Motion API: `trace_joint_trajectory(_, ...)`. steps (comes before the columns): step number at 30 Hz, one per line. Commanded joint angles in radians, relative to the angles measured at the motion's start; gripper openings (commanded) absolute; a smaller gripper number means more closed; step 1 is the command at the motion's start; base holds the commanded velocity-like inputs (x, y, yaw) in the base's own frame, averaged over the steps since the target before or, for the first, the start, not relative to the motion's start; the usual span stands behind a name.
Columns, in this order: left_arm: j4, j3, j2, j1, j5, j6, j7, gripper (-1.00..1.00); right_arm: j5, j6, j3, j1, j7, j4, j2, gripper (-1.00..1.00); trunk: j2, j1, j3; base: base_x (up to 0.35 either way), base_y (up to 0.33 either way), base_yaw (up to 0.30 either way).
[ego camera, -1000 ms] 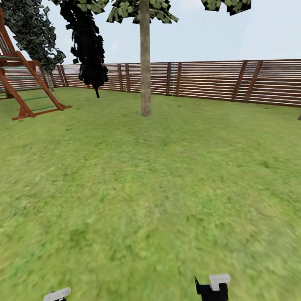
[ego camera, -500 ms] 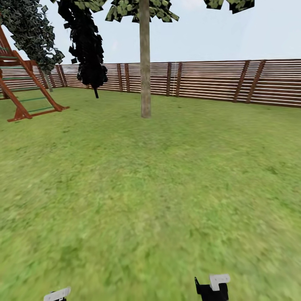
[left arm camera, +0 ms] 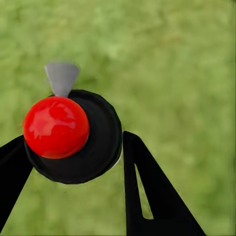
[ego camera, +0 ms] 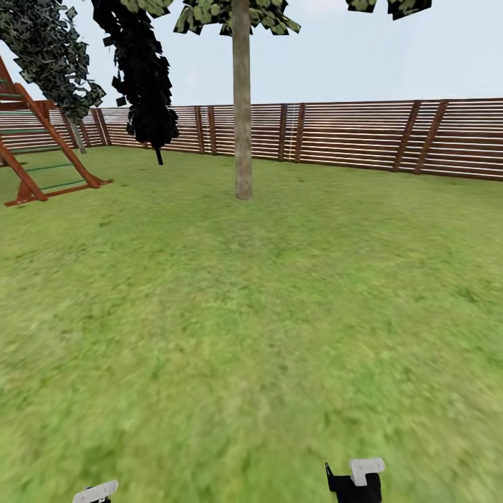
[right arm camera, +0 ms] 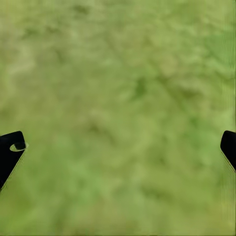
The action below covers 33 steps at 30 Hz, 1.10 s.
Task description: In the garden, pick up the pesticide atomizer on the floor and spray pesticide onto both trees until each tree trunk is fully covered.
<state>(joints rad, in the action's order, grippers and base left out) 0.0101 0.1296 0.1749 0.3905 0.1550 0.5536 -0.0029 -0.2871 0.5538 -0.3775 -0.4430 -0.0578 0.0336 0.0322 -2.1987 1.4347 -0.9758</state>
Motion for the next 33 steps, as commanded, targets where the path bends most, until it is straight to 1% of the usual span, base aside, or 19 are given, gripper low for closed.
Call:
trace_joint_trajectory(1, 0.001, 0.005, 0.000, 0.001, -0.002, 0.003, 0.000, -1.00, -0.004, 0.002, -0.009, 0.000, -0.005, 0.000, 0.000, 1.00, 0.000, 0.000, -0.001, 0.341, 0.000, 0.000)
trace_joint_trajectory(33, 0.001, 0.005, 0.000, 0.001, -0.002, 0.004, 0.000, -1.00, -0.004, 0.002, -0.009, 0.000, -0.005, 0.000, 0.000, 1.00, 0.000, 0.000, -0.001, 0.340, 0.000, 0.000)
